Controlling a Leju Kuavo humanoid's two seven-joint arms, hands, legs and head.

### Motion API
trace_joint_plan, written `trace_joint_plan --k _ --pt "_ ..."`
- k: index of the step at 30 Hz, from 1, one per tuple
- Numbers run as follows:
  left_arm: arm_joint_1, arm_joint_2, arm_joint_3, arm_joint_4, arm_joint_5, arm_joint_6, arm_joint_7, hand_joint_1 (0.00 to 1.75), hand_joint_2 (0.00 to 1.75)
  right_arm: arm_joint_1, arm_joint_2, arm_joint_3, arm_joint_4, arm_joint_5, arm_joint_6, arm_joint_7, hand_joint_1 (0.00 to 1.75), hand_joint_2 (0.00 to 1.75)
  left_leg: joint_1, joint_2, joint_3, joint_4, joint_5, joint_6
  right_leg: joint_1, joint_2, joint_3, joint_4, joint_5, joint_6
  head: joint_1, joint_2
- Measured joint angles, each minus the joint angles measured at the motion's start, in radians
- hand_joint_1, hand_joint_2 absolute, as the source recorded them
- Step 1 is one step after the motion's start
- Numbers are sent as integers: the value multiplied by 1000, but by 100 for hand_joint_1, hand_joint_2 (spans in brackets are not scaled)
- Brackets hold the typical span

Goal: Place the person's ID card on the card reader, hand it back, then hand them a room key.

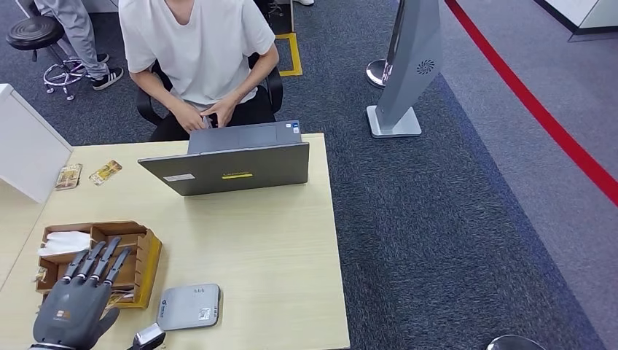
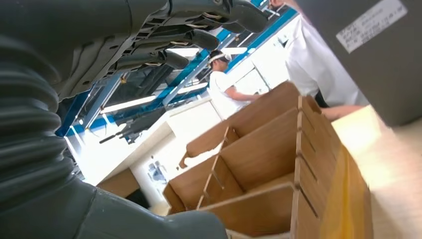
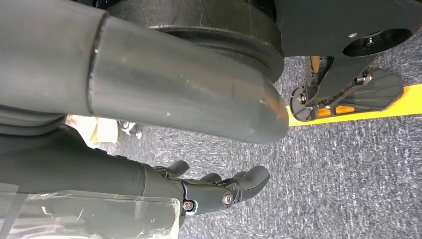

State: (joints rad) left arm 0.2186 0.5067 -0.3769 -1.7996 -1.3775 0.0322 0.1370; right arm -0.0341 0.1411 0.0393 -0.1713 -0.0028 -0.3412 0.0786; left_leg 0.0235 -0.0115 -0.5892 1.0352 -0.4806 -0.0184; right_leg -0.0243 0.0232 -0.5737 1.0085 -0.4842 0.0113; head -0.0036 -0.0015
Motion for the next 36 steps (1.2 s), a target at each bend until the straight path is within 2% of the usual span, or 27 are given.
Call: trace_joint_plan --k 16,36 --pt "-11 -9 0 52 17 0 -2 0 175 0 0 0 0 7 0 0 0 0 0 0 0 0 0 0 0 0 0 0 0 0 0 0" --pt "2 -10 0 52 0 -2 47 0 175 0 0 0 0 9 0 3 0 0 0 0 0 0 0 0 0 0 0 0 0 0 0 0"
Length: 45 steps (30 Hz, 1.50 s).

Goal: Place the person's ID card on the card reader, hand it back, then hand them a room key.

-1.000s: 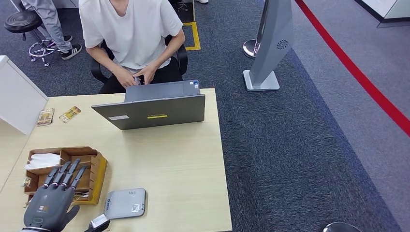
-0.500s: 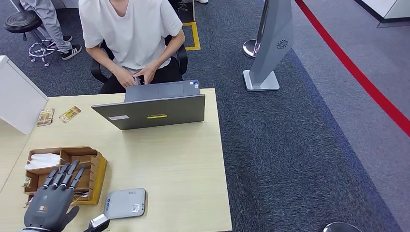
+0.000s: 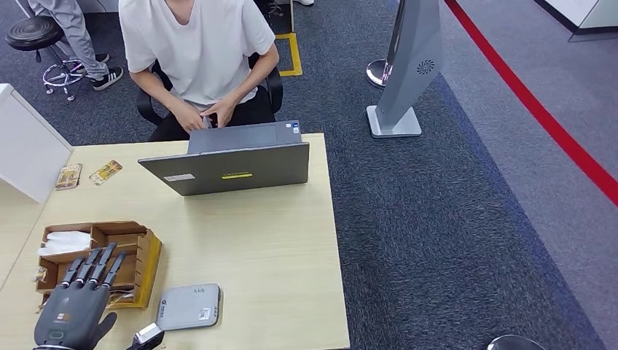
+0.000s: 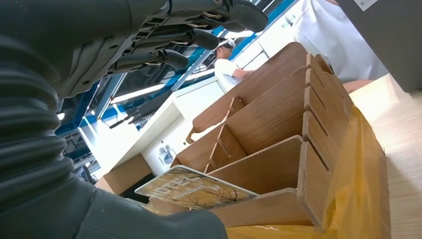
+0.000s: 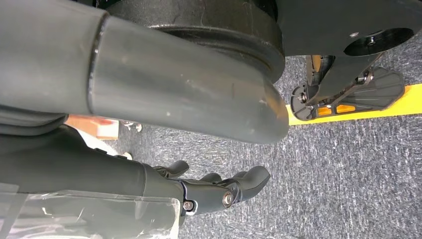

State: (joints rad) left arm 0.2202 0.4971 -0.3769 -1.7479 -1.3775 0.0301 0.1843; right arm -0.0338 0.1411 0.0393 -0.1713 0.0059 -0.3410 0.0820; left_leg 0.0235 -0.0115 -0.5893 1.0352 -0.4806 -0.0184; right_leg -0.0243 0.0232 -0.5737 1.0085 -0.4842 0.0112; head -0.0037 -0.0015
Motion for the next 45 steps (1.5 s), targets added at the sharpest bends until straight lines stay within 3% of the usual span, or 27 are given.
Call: trace_joint_plan --k 9,43,45 --pt "1 -13 0 0 -52 1 61 0 175 0 0 0 0 1 0 9 0 0 0 0 0 0 0 0 0 0 0 0 0 0 0 0" --pt "11 -71 17 -1 -113 13 119 0 175 0 0 0 0 15 5 14 0 0 0 0 0 0 0 0 0 0 0 0 0 0 0 0" --pt "12 -71 18 -1 -113 12 116 87 175 1 0 0 0 16 6 14 0 0 0 0 0 0 0 0 0 0 0 0 0 0 0 0"
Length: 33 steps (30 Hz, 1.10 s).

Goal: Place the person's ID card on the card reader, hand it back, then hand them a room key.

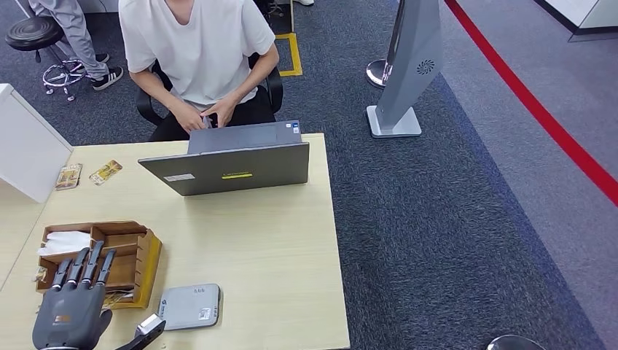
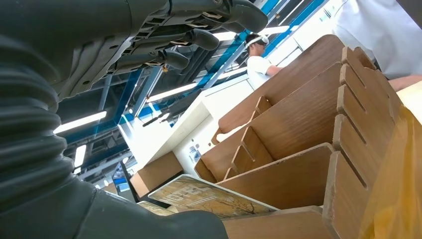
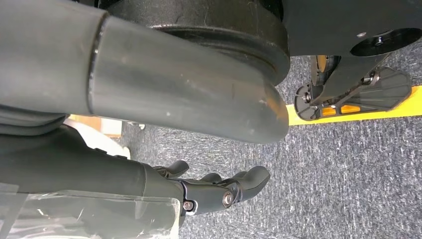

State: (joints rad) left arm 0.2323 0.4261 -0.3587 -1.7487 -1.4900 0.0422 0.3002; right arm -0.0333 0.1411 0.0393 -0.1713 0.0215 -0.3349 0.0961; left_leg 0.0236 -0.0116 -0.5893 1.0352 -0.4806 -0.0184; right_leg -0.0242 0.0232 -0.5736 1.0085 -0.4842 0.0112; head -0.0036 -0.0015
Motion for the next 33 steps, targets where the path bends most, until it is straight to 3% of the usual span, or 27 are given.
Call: trace_joint_plan --k 2,33 --pt "1 0 1 0 4 -5 -4 175 175 0 0 0 0 0 0 0 0 0 0 0 0 0 0 0 0 0 0 0 0 0 0 0" --pt "5 30 12 0 76 -45 -59 175 175 0 0 0 0 3 -5 -3 0 0 0 0 0 0 0 0 0 0 0 0 0 0 0 0"
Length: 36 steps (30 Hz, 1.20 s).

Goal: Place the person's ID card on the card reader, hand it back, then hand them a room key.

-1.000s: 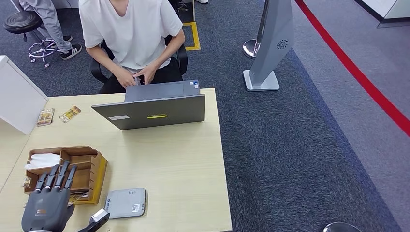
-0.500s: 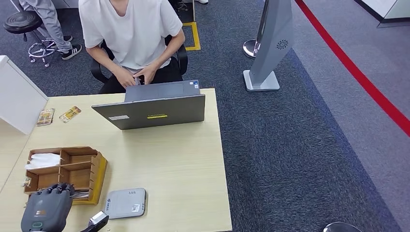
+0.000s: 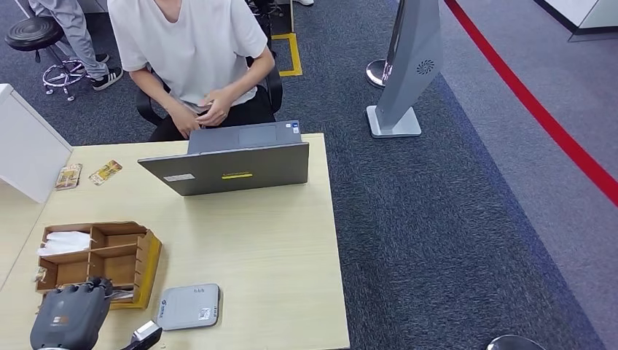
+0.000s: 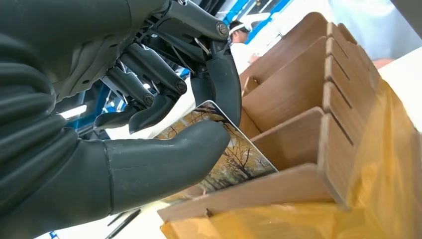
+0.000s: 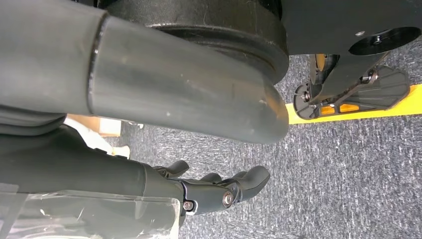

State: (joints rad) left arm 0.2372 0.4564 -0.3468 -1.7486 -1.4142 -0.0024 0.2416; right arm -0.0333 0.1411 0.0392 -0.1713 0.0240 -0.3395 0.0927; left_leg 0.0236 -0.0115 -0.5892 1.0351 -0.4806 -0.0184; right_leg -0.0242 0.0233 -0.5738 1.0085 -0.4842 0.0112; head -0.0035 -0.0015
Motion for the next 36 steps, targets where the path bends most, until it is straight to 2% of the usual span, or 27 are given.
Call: trace_joint_plan --k 8,18,26,30,33,36 --pt "-19 6 2 -9 -24 16 -19 175 175 0 0 -7 0 1 0 -2 0 0 0 0 0 0 0 0 0 0 0 0 0 0 1 0" --pt "-34 94 44 -188 -41 22 -77 175 175 1 0 -24 0 -2 -2 -9 0 0 1 0 0 0 0 0 1 0 0 0 0 0 1 0" --pt "-34 127 67 -263 -40 36 -95 175 175 1 0 -30 0 -2 -2 -13 0 0 1 0 0 0 0 0 1 0 0 0 0 0 1 0" --pt "-58 146 88 -287 0 12 -121 175 175 1 0 -34 0 0 1 -3 0 0 1 0 0 0 0 0 1 0 0 0 0 -1 1 0" --pt "-135 158 97 -281 78 -66 -150 175 175 1 0 -35 0 14 8 10 0 0 1 -2 0 0 1 -1 1 -3 -2 0 1 -1 1 0" --pt "-348 141 88 -188 130 -134 -153 175 175 -3 0 -33 0 51 24 20 0 0 1 -10 -2 1 5 -1 1 -11 -3 0 1 -1 1 0"
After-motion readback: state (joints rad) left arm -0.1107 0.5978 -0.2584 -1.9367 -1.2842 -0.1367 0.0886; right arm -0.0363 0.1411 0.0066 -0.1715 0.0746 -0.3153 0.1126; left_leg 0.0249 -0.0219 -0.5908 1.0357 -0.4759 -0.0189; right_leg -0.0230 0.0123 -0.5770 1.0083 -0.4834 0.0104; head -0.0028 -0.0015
